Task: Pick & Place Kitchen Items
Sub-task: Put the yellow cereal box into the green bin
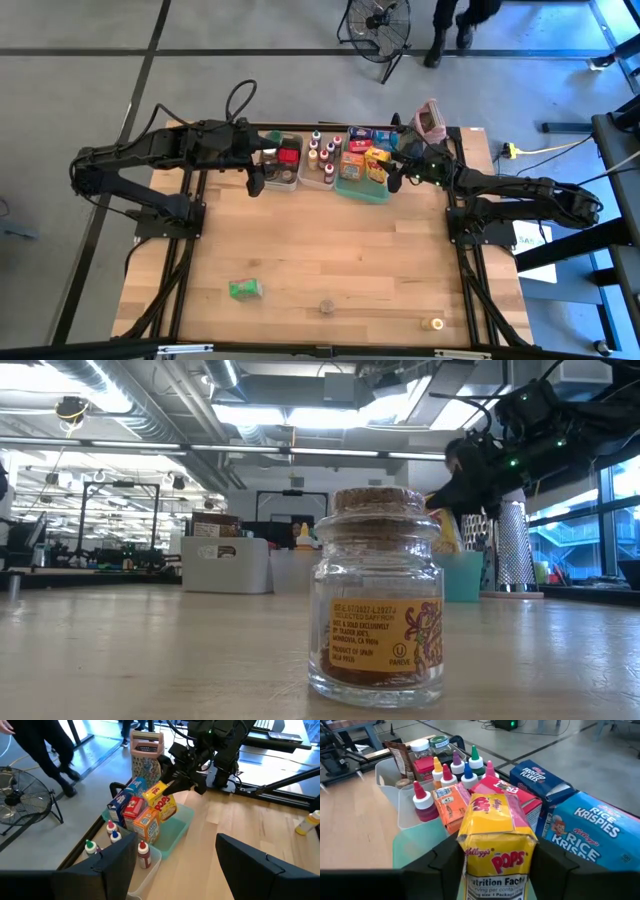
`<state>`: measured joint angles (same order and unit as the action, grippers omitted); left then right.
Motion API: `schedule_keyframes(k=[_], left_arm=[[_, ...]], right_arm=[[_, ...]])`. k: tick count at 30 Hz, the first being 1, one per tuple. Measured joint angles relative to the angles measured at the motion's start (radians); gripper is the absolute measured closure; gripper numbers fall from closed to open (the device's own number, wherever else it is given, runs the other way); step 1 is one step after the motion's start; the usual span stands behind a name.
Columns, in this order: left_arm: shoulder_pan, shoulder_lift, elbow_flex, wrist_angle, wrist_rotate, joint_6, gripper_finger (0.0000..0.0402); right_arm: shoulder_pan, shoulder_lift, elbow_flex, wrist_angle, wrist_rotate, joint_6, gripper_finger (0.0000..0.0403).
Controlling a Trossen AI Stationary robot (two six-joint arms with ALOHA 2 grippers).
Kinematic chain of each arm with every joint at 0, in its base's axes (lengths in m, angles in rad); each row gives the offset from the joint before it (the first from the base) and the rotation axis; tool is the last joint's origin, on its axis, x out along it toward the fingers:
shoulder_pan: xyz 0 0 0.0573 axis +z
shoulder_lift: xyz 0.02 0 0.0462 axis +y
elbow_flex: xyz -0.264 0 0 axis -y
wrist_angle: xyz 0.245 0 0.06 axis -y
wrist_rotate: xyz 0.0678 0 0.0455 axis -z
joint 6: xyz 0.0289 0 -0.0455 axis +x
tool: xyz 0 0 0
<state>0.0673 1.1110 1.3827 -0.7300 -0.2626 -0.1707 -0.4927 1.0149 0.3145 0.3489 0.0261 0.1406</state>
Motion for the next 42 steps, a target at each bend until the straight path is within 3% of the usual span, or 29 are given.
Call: schedule_keyframes(k=[36, 42], left_arm=[[0.000, 0.029, 0.000, -0.005, 0.031, 0.034, 0.0139], [0.000, 0.065, 0.000, -0.005, 0.063, 0.035, 0.0139]], right_arm=[[0.000, 0.000, 0.000, -0.009, -0.008, -0.053, 0.0207], [0.000, 0.000, 0.000, -0.017, -0.009, -0.080, 0.0189]])
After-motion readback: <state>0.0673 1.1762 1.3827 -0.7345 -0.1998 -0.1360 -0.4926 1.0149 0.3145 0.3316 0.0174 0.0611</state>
